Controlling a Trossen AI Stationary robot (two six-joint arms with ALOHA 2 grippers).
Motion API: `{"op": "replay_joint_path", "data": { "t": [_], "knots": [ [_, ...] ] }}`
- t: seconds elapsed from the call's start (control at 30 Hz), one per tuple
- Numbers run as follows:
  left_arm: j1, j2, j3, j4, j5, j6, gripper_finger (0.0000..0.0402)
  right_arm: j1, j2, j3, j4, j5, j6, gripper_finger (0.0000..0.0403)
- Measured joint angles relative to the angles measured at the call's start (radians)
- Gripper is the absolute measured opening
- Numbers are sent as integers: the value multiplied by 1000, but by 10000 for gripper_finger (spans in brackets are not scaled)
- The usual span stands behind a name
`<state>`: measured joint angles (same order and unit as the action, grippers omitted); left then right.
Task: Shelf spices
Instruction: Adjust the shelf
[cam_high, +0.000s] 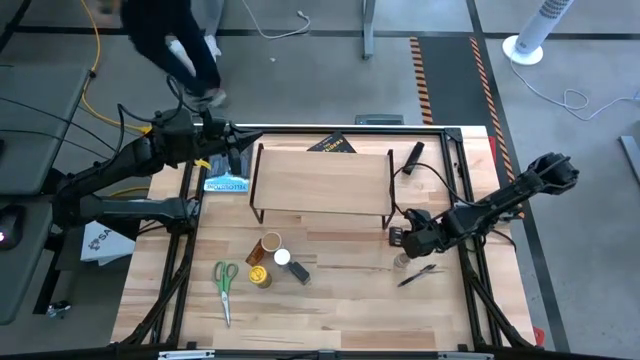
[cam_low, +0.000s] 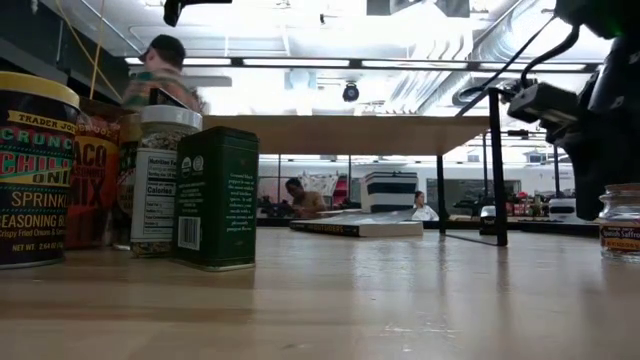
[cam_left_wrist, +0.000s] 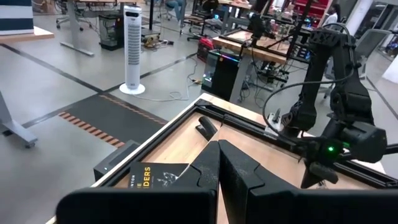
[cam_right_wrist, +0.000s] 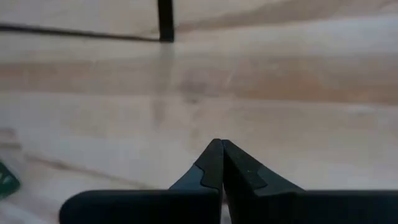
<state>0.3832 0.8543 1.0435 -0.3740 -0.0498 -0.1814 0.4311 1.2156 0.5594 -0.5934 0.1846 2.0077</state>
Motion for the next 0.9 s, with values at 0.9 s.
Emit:
{"op": "replay_joint_path", "data": {
  "t": [0.9],
  "knots": [
    [-167,4,144,-216,-19,189,0,171,1,532,-657,348,-128,0]
  ]
}}
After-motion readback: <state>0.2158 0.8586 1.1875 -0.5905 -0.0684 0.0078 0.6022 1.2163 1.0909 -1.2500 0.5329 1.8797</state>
